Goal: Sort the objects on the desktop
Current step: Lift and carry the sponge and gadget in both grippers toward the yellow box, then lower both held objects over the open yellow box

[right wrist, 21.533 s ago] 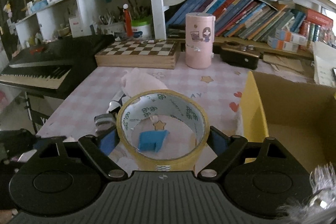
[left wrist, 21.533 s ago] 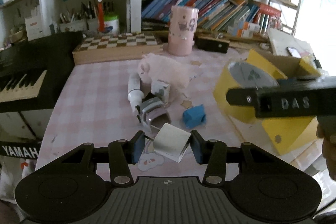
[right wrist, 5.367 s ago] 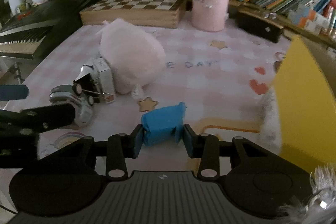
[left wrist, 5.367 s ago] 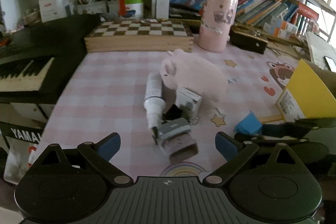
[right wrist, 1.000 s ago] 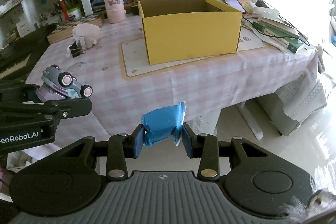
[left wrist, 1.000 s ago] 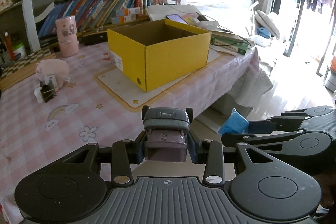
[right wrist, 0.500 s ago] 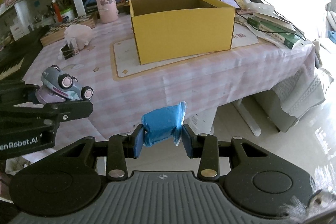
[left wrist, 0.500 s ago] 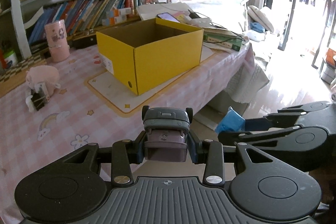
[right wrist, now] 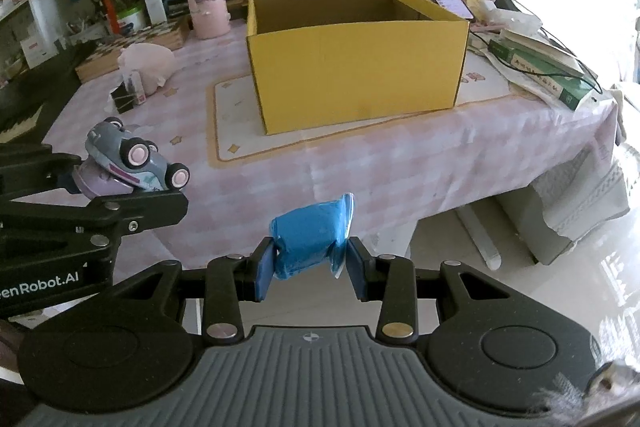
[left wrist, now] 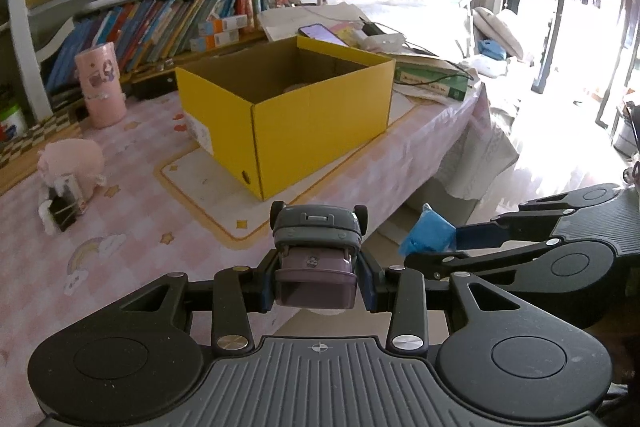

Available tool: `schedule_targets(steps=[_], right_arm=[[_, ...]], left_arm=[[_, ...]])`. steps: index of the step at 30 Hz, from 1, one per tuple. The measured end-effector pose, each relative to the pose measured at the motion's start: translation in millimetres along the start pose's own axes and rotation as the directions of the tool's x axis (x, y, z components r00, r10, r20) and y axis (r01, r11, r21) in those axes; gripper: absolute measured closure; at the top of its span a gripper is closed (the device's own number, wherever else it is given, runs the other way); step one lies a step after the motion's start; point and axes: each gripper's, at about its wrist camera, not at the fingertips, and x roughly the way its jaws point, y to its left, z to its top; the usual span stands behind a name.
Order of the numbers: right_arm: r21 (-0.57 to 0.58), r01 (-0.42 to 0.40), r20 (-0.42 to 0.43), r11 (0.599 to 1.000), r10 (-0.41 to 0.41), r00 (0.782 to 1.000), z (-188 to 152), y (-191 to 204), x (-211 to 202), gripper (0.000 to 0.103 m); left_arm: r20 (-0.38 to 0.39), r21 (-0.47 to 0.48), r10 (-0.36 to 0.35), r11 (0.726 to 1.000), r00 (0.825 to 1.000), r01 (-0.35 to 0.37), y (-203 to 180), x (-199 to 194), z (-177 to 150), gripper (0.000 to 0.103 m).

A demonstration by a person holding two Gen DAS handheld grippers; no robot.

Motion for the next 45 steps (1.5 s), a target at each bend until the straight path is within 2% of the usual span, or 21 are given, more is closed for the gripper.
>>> schedule_targets(steps=[14,23,36,45], right_arm=[[0.024,0.013,0.024,1.000,-0.013,1.000,29.5,-18.7,16.1,0.068],[0.052,0.038,0.086,0.998,-0.043,0.995,56.4,-35.8,19.6,0.068],[0.055,0.078,0.221,0.995,-0.089,0.971,120.2,-66.8,18.8,0.068],[0.020,0.085,0.253,0.996,-0.087,0.964,157.4,-76.7,40.6,0.068]], left_arm=[[0.034,0.063,-0.021,0.998,0.999,0.019,-1.3,21.5,28.8,0.065],[0.095,0.116,-0.041,0.993,0.995,0.030,-2.8,30.4,53.2,0.065],[0.217,0.078,-0.015,0.997,0.976,-0.002,15.8,46.2,104.1,0.065],[0.229,0.064,0.012,0.998,0.973,-0.027,31.5,75.3,131.0,0.065]])
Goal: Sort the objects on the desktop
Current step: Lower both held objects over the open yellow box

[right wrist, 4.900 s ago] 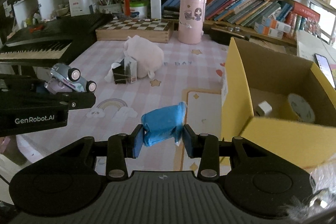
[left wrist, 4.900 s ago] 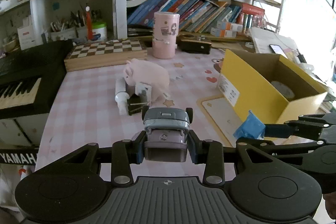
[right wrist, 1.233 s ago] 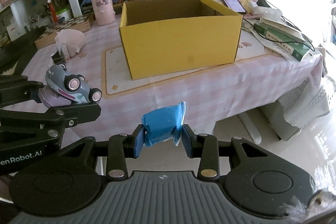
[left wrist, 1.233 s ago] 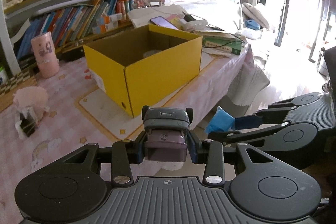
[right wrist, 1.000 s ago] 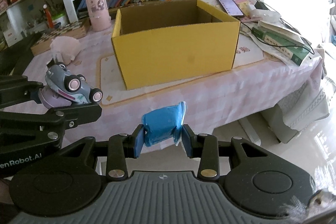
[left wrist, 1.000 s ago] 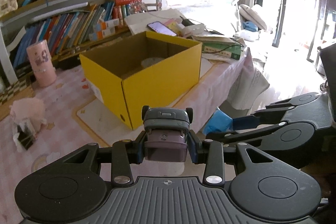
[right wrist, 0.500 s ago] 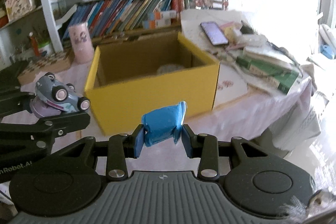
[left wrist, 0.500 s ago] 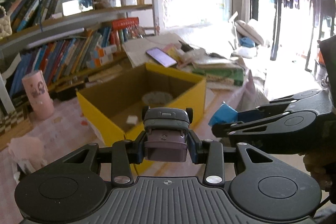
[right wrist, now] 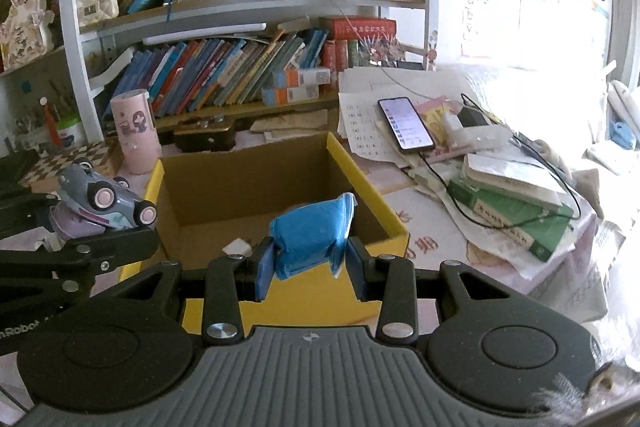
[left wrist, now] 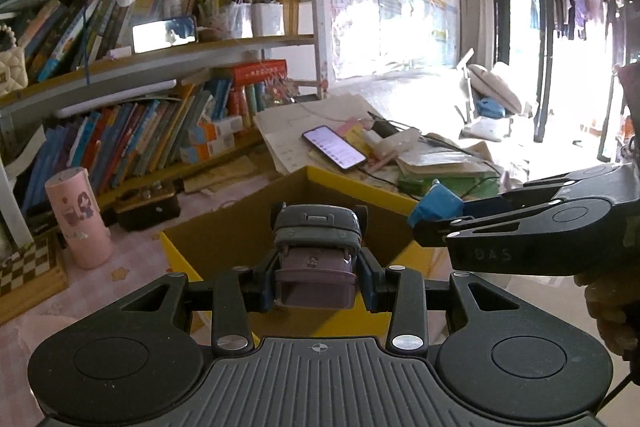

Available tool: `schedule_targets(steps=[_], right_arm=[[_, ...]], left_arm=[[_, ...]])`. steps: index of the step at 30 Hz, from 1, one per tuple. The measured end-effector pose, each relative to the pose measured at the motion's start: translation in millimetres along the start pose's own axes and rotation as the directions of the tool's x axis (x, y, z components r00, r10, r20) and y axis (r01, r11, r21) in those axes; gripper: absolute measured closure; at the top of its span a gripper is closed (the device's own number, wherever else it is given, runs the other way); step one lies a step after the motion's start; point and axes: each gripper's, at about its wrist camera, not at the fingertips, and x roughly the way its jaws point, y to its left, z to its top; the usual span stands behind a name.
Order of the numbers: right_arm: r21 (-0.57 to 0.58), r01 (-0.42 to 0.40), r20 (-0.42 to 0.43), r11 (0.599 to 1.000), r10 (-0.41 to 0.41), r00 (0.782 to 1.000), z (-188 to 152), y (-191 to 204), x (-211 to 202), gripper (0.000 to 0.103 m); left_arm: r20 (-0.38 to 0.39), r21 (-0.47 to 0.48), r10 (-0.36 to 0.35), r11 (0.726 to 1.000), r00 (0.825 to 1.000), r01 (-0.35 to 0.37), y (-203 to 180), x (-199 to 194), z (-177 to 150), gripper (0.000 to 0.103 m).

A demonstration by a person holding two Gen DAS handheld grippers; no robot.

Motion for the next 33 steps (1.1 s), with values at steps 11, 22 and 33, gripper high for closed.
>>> schedule_targets(steps=[11,22,33], right_arm=[[-0.081,-0.032,-0.038,0.996,0.029,0.999,16.6,5.9,42.5,0.068],[-0.159,-0.119,-0.139,0.980,0.097,0.985,35.3,9.0,104.7,0.068],[-0.306,-0.230,-0.306,0.924,0.133,0.943,40.3,18.2,155.7,0.068]], left_arm=[[-0.079,-0.037,0.027,0.999,0.996,-0.030,19.2,44.3,-2.7,0.065],[-0.191,-0.060,0.012,0.998,0.981,-0.024,33.6,84.9,-7.7,0.065],[-0.278,-0.051,-0.044,0.998,0.960,0.031,34.8,108.1,-11.2,0.065]])
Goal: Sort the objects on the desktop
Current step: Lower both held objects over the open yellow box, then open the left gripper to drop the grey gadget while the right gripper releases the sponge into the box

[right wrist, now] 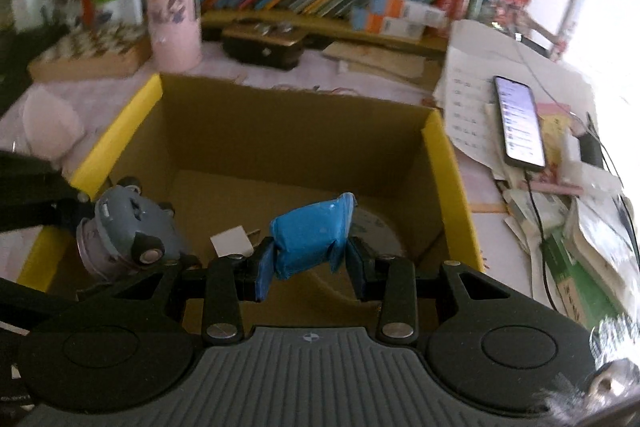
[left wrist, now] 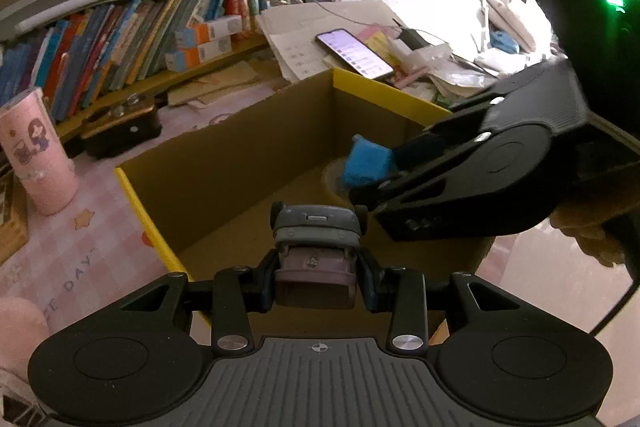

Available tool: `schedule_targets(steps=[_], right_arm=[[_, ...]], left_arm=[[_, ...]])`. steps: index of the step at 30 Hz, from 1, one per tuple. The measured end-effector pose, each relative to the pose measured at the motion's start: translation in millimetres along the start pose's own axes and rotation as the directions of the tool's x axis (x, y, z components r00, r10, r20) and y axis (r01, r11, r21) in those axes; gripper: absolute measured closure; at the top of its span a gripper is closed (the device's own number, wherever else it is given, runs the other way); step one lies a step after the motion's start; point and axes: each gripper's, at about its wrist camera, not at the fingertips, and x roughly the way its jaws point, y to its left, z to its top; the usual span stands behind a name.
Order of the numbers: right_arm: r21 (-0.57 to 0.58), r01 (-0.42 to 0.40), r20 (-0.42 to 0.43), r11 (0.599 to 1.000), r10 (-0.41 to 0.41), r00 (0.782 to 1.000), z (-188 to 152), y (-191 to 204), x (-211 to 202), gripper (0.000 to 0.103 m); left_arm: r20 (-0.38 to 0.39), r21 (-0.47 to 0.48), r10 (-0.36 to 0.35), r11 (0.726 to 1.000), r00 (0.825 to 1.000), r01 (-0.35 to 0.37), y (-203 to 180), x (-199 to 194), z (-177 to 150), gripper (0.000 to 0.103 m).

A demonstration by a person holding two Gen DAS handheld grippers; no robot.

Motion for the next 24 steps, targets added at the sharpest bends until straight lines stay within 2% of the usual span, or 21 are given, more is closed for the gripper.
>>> schedule_targets(steps=[5,9,19,22,24], right_arm=[[-0.071,-0.047,-0.092,0.996,0.040,0.995,2.1,6.4,16.1,0.068],[-0.073,-0.051,-0.132,0.996,0.041,0.990,3.0,4.1,24.9,0.068],[-0.048,-0.062,-0.168,0.997,0.053,0.984,-6.1,4.7,28.5,0.068],[-0.035,-0.068,-0.167,0.997,0.061,0.984,-7.1,5.7,27.4,0.067],[-0.029,-0.065,-0.162,0.997,0.060,0.985,-7.5,6.0,26.5,0.067]], left_arm=[[-0.014,0.013,0.006,1.000,1.000,-0.006,-3.1,1.1,0.9,0.064],[-0.014,0.015,0.004,1.000,1.000,-0.004,-3.4,0.8,0.6,0.064],[0.028,-0.022,0.013,1.000,1.000,-0.012,-0.5,-8.7,-3.0,0.061],[0.049,-0.018,0.036,0.999,0.998,-0.035,-1.5,-14.6,-4.2,0.053],[0.075,-0.019,0.056,0.998,0.996,-0.055,-1.2,-20.6,-5.1,0.040]])
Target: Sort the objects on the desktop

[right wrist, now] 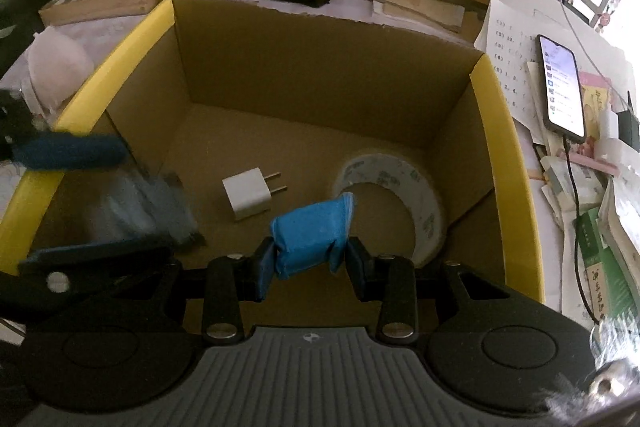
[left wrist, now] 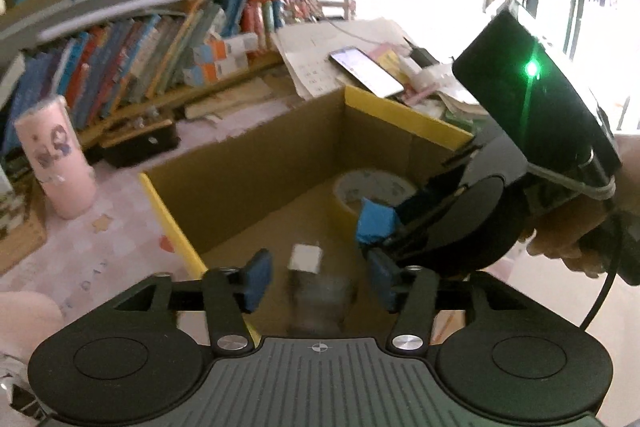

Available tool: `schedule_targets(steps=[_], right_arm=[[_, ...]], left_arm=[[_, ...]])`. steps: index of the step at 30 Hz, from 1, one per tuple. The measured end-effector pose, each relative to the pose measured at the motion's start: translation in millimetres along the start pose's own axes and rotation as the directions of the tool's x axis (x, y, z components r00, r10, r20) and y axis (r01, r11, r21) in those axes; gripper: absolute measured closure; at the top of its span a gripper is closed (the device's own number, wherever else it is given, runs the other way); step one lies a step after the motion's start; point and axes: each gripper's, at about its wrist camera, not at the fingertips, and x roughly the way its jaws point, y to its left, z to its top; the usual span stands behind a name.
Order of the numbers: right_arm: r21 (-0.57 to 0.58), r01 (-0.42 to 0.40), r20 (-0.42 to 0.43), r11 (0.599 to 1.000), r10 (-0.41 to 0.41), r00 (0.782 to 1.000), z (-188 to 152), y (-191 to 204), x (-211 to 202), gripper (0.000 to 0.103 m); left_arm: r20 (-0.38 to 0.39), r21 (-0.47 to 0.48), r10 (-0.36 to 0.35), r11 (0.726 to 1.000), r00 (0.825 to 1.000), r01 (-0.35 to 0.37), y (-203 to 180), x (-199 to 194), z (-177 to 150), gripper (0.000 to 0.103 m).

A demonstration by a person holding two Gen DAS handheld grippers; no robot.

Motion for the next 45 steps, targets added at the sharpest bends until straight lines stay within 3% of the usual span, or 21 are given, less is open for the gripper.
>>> schedule_targets(steps=[3,14,23,30,36,45], right_arm=[[0.005,0.004,0.011,1.000,-0.004,1.000,-1.5,1.0,-2.8,0.061],[0.023,0.054,0.114,0.998,-0.056,0.992,-5.9,9.1,-29.8,0.057],[0.069,0.126,0.261,0.990,-0.140,0.955,-23.9,18.6,-71.7,0.056],[0.150,0.182,0.352,0.972,-0.225,0.908,-47.0,27.0,-104.3,0.052],[0.236,0.202,0.380,0.950,-0.282,0.881,-70.3,32.0,-126.1,0.052],[0.300,0.221,0.352,0.928,-0.323,0.879,-104.6,50.5,-141.1,0.052]], left_arm=[[0.040,-0.017,-0.001,1.000,0.999,0.002,3.2,-8.8,0.6,0.034],[0.104,-0.051,0.028,0.998,0.994,-0.023,3.8,-36.2,-6.7,0.032],[0.148,-0.076,0.059,0.996,0.987,-0.048,2.9,-65.8,-18.5,0.030],[0.179,-0.085,0.077,0.994,0.981,-0.062,2.0,-89.5,-31.8,0.029],[0.190,-0.095,0.077,0.994,0.979,-0.060,1.0,-107.0,-44.2,0.028],[0.191,-0.103,0.071,0.993,0.979,-0.052,-3.7,-130.2,-67.0,0.028]])
